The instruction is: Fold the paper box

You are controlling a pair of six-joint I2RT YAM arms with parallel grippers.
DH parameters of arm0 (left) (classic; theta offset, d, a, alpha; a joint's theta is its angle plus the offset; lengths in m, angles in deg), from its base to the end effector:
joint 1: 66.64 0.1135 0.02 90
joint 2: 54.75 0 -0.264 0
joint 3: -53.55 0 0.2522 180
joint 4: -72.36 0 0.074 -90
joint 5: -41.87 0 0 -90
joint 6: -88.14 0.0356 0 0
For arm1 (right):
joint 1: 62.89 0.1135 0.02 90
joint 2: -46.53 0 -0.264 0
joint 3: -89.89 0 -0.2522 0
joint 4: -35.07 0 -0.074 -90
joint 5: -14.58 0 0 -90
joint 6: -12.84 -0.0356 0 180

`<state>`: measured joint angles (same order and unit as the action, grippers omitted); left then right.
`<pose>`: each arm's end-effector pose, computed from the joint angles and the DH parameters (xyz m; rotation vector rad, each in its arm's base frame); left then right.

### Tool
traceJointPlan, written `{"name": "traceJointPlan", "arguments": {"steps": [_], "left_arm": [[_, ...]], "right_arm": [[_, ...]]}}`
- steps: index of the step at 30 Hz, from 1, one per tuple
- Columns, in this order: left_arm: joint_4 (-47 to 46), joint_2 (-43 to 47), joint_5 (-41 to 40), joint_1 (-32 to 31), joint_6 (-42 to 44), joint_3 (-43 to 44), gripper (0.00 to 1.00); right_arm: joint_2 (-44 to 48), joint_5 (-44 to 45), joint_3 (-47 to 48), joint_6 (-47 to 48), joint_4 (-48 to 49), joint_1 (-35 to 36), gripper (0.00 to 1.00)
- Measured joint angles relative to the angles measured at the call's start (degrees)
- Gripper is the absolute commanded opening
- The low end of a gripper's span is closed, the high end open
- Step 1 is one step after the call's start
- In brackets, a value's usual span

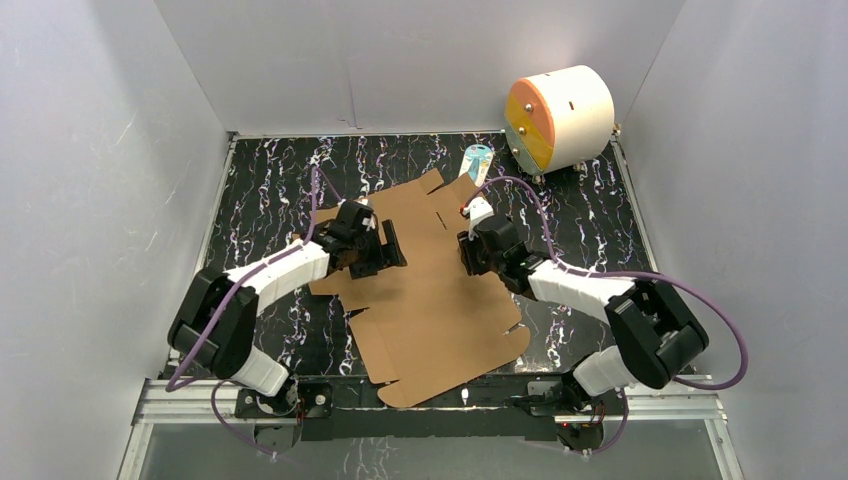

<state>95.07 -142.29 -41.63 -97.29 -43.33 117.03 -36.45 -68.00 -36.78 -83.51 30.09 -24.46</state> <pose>0.2680 -0.1635 0.1947 -0.1801 2.5003 -0.6995 0.2354 0.1809 0.1886 -0.5321 2.1199 0.3056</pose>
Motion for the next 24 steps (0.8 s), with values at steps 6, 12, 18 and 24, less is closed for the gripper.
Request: {"name": "traceJointPlan", "arguments": {"steps": [6, 12, 18, 24], "left_arm": [[4.44, 2.89, 0.09, 4.33, 1.36, 4.66, 0.79], [7.72, 2.95, 1.14, 12.98, 3.98, 8.26, 0.79], [11.91, 1.4, 2.38, 23.69, 7.04, 13.35, 0.79], [12.07, -4.7, 5.18, 33.11, 9.05, 20.41, 0.75]], "right_arm": [[3.39, 0.11, -0.52, -0.98, 0.33, -0.52, 0.55], [6.51, -0.48, -2.36, -1.18, 0.37, -1.31, 0.61], [9.64, -2.8, -3.78, -1.38, 1.77, -1.46, 0.74], [12.11, -5.38, -5.9, -1.62, 3.8, -1.46, 0.85]]}}
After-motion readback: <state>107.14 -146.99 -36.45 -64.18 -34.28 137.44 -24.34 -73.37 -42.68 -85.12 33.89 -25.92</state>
